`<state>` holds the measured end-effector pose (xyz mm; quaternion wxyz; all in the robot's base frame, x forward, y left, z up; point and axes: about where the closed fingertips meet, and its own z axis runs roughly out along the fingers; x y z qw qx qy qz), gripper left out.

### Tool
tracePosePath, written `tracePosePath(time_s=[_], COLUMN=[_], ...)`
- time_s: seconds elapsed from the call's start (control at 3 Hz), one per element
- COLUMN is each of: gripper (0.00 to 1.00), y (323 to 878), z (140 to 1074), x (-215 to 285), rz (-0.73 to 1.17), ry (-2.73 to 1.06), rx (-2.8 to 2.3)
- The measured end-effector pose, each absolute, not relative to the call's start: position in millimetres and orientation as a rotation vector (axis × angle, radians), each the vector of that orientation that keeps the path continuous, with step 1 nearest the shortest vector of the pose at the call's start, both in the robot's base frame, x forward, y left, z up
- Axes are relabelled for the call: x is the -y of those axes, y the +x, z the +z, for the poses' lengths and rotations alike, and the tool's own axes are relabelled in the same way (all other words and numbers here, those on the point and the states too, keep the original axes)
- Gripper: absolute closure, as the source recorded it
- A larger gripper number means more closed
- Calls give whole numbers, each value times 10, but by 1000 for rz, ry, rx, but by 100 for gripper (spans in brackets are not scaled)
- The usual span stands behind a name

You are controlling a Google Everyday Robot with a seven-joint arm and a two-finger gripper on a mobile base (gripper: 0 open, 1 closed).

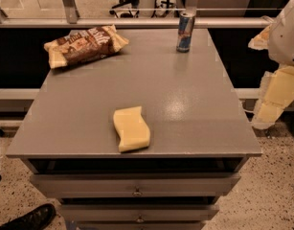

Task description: Move redbull can near sponge

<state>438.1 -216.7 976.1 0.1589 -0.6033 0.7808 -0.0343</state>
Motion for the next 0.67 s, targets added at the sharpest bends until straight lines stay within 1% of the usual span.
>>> tracePosePath(time_s=[0.33, 0.67], gripper=[0, 0], y=[4381, 4666], z=[9762, 9742], x=[2167, 2189], rz=[-98, -84], ry=[-1725, -1688], rx=[-2232, -2194])
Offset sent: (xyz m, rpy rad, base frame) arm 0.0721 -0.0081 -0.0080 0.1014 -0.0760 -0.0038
